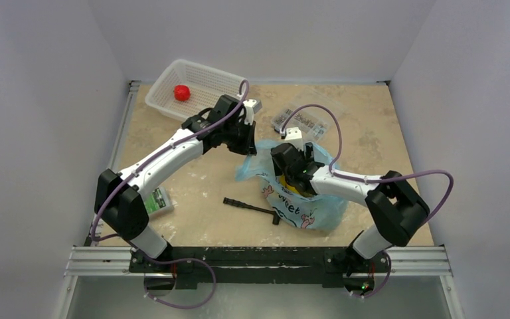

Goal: Take the fake fruits out of the plastic bag

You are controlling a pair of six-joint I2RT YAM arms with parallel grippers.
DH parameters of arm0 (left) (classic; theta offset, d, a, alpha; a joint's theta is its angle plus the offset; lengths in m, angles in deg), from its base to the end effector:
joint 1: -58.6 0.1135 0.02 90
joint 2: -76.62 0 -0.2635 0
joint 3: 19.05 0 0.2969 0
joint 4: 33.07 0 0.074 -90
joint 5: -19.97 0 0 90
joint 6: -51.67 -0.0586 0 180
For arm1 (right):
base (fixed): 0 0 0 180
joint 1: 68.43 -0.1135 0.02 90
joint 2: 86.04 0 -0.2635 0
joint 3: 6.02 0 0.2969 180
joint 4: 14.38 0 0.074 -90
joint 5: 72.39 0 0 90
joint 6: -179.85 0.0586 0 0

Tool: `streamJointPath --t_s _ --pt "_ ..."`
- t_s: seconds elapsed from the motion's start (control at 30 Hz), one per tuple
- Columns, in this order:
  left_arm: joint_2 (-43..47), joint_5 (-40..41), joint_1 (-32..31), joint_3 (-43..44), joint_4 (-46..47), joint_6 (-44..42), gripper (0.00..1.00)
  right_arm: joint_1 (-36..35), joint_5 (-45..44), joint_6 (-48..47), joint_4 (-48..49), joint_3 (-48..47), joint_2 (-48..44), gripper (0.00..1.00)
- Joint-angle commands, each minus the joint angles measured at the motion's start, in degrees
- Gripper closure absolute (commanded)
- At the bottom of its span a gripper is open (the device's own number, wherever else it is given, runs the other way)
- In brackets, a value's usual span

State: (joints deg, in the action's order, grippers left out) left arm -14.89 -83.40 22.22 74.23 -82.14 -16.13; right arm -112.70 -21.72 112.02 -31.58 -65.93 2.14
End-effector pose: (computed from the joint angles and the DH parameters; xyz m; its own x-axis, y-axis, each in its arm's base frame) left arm 0.3241 -0.2556 0.2898 -0.8136 0.1428 -0.5637 0.4276 0.8038 -0.4136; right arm 0.2814 0.2225 0.1512 -0.5564 -0.1347 -0.8199 -0.0127 0.9880 -0.1538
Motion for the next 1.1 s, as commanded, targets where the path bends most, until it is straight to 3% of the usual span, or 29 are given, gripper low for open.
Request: streamJointPath --t_s 0.0,0.1,0.53,0.73,0.97,1.07 --pt "-0.6 -0.8 0.4 1.1 0.6 1.1 1.00 0.6 1.2 0.4 2.4 0.4 2.3 0.18" --pt "-0.8 -0.8 0.5 1.3 0.4 0.9 1.00 0.7 0.5 1.5 1.0 -1.0 3.6 0.20" --pt "-1.6 -0.8 0.5 2.5 -0.9 0.8 1.00 0.7 -2.3 2.8 -3.2 -2.6 2.4 0.65" --pt "-1.2 -1.3 0.5 2.7 -0.8 -0.1 1.00 0.6 4.6 3.5 -7.7 -2.5 -8.5 0.88" --pt "0.4 -5.2 0.4 1.8 1.6 -1.3 1.00 0.6 19.4 5.1 -11.7 0.3 -24.1 1.00" --pt "1.4 -6.2 0.3 1.2 2.5 -2.4 1.00 0.6 22.7 6.9 -13.8 1.2 -29.7 1.00"
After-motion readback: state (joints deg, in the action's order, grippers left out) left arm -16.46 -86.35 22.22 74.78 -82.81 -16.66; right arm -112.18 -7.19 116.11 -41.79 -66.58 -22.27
